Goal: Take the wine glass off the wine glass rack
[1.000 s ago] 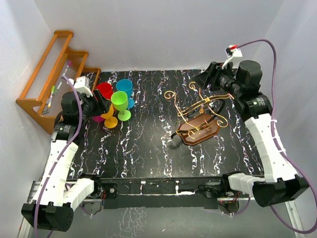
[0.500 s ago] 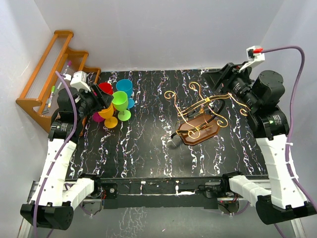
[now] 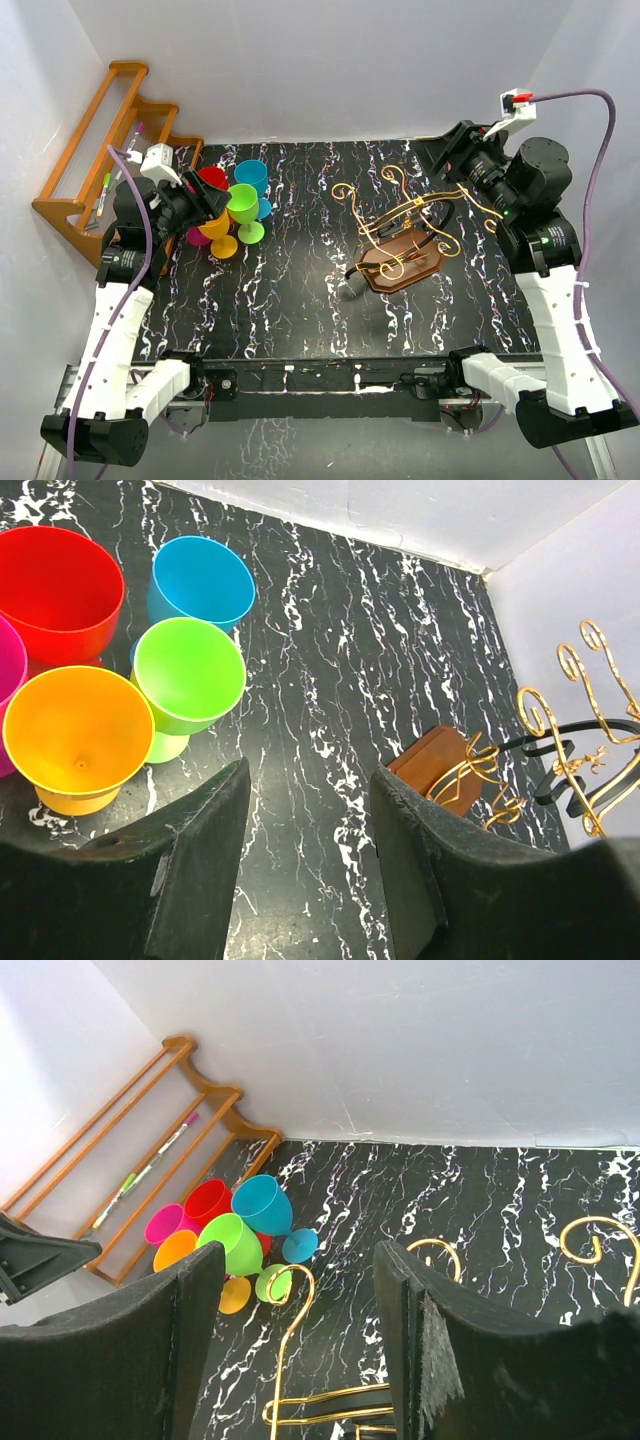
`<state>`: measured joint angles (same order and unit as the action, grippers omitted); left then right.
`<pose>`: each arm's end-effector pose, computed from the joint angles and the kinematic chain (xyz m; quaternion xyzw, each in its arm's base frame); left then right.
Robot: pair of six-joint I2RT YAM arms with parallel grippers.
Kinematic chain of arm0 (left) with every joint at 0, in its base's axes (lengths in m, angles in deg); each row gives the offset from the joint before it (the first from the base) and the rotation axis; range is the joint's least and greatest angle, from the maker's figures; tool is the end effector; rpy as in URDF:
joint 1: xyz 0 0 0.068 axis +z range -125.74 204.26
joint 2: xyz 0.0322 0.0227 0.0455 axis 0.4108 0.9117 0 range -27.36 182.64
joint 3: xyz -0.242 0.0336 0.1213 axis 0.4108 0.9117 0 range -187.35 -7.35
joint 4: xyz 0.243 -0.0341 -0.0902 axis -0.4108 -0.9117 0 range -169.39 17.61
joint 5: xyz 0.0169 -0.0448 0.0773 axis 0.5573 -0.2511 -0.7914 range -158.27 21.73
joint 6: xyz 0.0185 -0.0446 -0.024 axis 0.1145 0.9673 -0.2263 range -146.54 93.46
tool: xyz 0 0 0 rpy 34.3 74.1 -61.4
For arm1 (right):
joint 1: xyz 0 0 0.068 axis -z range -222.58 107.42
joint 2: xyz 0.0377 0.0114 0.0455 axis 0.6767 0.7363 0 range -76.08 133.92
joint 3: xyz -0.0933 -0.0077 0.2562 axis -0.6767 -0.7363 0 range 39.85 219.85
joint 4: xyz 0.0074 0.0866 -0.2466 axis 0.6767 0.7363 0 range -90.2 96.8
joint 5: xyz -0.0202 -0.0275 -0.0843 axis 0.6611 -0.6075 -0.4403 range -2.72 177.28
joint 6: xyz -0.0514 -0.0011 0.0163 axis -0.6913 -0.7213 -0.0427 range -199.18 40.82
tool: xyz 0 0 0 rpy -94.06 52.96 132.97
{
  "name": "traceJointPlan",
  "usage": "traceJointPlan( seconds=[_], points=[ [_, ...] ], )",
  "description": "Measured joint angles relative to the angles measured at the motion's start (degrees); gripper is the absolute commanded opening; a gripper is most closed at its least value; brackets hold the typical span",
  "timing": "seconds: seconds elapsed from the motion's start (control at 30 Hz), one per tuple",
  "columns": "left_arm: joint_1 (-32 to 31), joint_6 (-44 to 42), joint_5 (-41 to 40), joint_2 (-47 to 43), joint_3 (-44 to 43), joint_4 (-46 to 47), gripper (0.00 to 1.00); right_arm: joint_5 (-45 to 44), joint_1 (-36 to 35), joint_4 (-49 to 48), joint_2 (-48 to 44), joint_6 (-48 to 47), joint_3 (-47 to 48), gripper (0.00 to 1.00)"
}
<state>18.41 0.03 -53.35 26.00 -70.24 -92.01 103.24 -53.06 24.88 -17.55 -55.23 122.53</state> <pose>0.1989 -0.0296 0.4060 -0.0547 0.7627 -0.2733 0.5837 0.1846 0.0441 0.4919 -0.0139 0.7125 0.3000 0.6342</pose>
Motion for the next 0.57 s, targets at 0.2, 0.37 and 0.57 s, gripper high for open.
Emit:
traceJointPlan(
  seconds=[0.2,0.37,0.57],
  points=[
    [0.00,1.60,1.14,0.00,0.15,1.18,0.50,-0.13,0.00,-0.22,0.20,0.20,0.00,0.63],
    [0.00,2.25,2.10,0.35,0.15,2.14,0.50,-0.98,0.00,-0.63,0.11,0.20,0.00,0.56],
    [-0.02,2.47,2.43,0.57,0.15,2.71,0.50,-1.33,0.00,-1.07,-0.13,0.20,-0.07,0.61]
  ],
)
